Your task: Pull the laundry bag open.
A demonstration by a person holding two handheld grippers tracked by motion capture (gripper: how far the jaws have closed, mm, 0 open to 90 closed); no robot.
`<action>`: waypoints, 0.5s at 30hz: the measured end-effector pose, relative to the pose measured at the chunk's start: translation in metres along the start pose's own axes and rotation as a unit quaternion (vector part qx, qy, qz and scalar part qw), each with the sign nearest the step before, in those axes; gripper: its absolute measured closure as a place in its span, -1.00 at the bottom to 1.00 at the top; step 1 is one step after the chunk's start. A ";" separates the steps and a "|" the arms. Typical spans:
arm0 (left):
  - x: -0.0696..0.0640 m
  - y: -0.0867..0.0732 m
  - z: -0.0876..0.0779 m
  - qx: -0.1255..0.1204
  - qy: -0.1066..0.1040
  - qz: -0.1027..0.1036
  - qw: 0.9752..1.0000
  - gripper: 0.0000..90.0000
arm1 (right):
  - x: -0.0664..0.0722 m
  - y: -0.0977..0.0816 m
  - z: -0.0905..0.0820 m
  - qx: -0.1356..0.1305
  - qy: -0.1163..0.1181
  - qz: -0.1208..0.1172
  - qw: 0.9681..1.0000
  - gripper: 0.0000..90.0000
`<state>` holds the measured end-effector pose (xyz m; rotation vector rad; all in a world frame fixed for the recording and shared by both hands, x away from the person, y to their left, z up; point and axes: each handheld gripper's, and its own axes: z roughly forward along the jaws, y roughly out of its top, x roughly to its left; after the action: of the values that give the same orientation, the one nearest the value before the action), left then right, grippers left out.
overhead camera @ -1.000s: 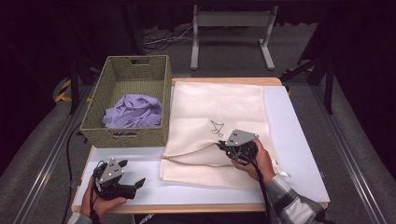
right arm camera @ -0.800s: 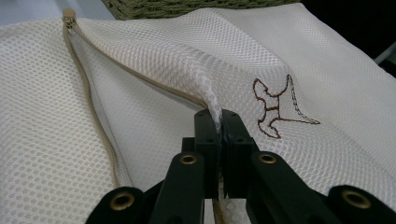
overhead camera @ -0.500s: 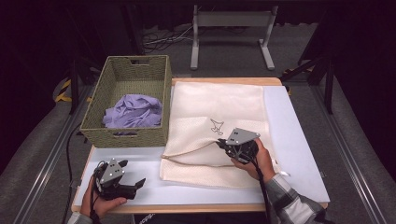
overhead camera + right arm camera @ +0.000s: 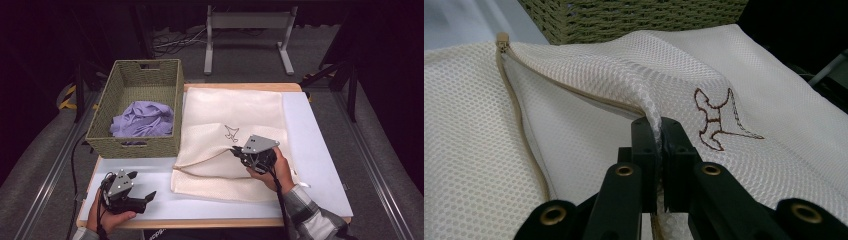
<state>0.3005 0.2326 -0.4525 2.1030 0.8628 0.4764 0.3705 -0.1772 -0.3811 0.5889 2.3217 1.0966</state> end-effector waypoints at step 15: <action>0.000 0.000 0.000 0.000 -0.003 0.000 1.000 -0.81 | -0.001 0.006 -0.006 -0.015 -0.006 -0.006 1.000 0.93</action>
<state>0.3006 0.2329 -0.4527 2.1038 0.8598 0.4701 0.3687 -0.1776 -0.3727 0.5694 2.2910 1.1179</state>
